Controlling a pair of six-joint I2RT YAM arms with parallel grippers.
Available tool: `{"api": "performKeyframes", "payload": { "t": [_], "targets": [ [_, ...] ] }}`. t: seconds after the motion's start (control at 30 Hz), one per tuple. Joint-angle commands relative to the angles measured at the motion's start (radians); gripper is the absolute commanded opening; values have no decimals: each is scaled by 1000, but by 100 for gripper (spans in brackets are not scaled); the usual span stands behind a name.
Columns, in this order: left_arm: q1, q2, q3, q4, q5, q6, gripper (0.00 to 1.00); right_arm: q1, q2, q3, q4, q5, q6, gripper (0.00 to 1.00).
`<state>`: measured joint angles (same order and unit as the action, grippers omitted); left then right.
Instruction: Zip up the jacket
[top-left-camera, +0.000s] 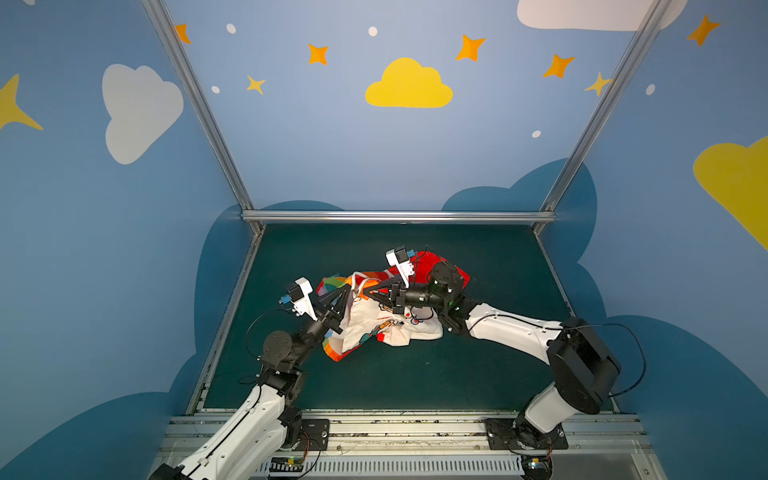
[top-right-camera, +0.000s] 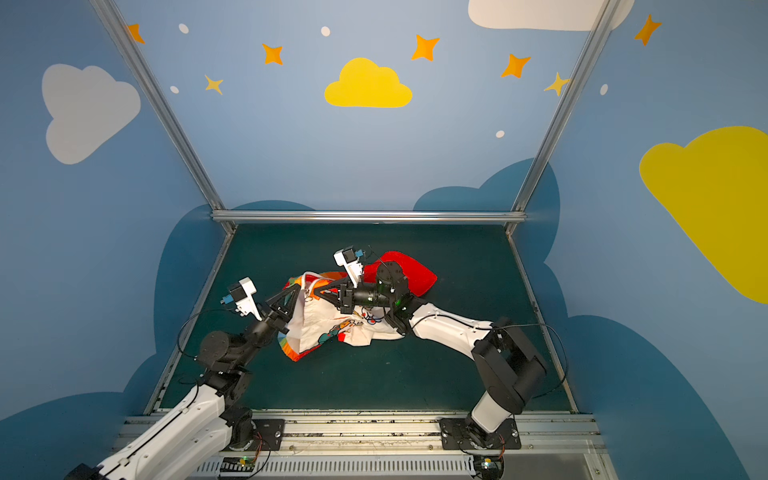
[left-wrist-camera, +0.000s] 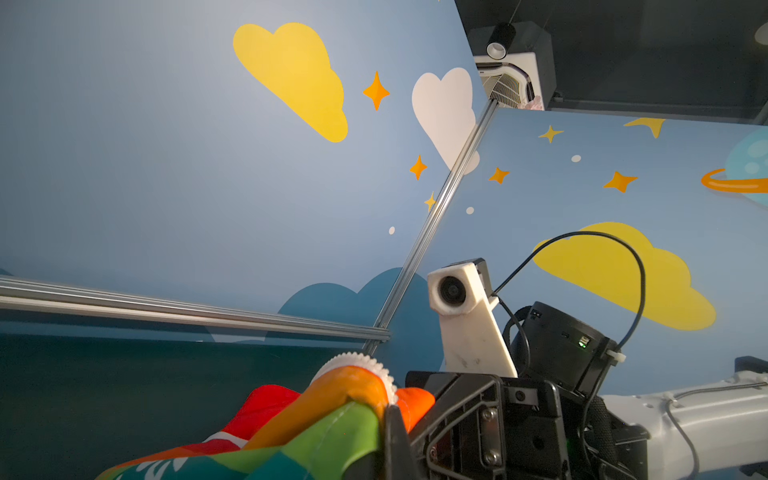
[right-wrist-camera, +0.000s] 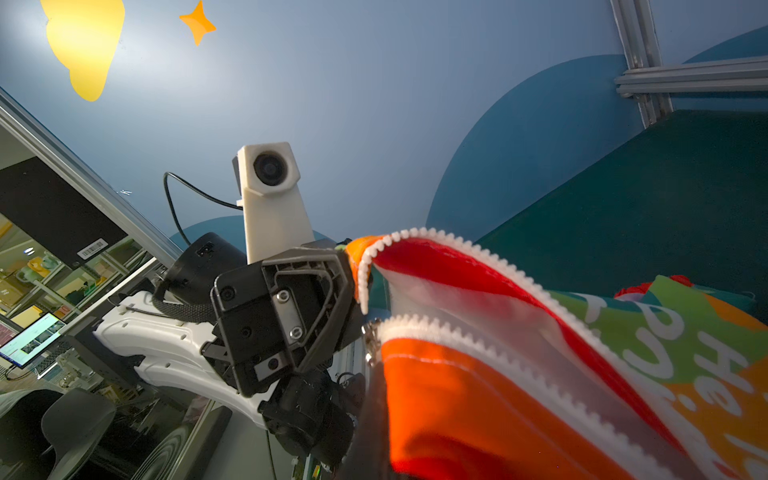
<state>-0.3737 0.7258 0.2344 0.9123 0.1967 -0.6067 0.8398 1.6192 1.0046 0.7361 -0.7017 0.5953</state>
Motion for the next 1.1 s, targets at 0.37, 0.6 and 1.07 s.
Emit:
{"api": "performKeyframes", "payload": {
  "t": [0.37,0.6,1.07],
  "targets": [
    [-2,-11,-5,23,-19,2,3,6,15,48,28,-17,1,0],
    [-2,5,8,33,-19,5,3,11,24,48,26,-24,2,0],
    [-3,3,-3,36,-20,0,3,10,19,46,46,-12,9,0]
  ]
}}
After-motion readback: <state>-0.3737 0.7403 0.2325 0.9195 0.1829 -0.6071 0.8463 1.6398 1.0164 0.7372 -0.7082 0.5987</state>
